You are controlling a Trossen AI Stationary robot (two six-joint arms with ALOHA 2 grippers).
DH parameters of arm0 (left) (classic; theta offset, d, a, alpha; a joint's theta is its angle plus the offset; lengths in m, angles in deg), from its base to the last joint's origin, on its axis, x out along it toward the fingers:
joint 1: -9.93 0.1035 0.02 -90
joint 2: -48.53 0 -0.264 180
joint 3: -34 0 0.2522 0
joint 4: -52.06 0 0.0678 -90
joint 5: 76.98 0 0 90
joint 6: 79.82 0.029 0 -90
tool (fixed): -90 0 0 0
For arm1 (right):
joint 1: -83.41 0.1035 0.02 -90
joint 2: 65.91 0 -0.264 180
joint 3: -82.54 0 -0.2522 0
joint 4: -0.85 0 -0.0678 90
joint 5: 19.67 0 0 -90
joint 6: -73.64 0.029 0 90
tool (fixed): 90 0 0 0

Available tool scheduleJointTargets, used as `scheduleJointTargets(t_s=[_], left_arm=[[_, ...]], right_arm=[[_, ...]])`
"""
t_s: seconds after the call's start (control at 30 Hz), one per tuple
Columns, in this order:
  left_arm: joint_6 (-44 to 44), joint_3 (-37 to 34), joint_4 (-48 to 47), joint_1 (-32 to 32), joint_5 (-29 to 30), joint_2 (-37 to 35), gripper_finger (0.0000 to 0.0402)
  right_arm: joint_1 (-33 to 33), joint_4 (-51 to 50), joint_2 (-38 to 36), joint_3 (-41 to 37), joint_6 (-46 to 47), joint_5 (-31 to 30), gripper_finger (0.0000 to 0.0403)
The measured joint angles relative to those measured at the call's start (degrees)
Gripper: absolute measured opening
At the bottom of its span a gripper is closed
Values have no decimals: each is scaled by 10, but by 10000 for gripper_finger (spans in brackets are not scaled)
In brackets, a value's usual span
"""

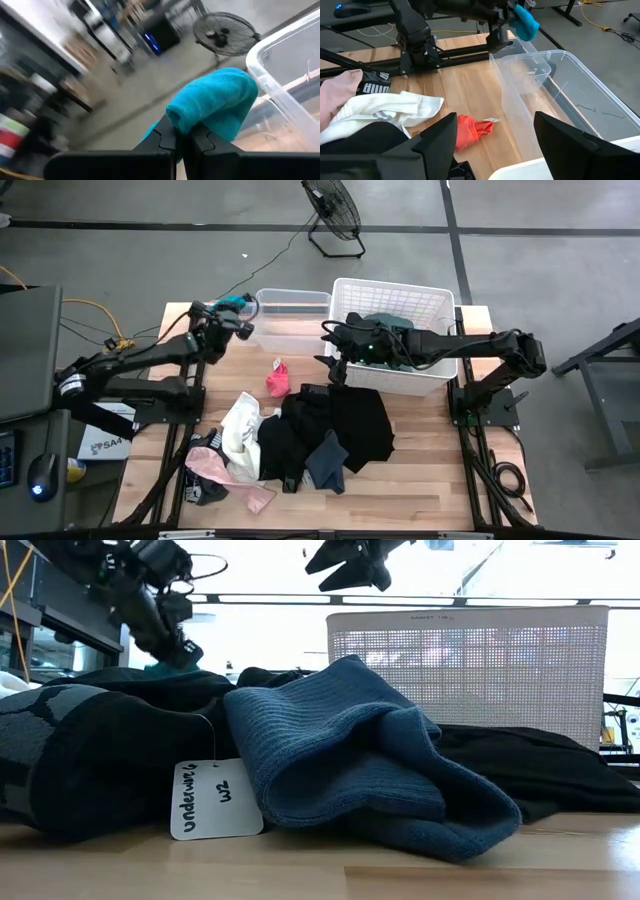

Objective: Pick & Place Cloths
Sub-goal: Put the blue sock into the left transparent bin

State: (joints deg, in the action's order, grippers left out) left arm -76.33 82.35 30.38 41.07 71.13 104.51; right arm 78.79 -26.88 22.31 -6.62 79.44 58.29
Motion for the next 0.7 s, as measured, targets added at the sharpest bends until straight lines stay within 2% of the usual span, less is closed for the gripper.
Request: scheduleJointTargets(t_s=[0.23, 0.47, 0.6, 0.7], left_arm=[[-158, 0, -85, 141, -172, 0, 0], [-203, 40, -142, 151, -215, 28, 0], [-220, 55, -139, 180, -268, 72, 0], [-223, 67, -143, 197, -281, 109, 0]], right_arm=[[0, 0, 0, 0, 0, 0, 254], [0, 5, 0, 0, 0, 0, 254], [0, 5, 0, 0, 0, 0, 254], [0, 5, 0, 0, 0, 0, 254]])
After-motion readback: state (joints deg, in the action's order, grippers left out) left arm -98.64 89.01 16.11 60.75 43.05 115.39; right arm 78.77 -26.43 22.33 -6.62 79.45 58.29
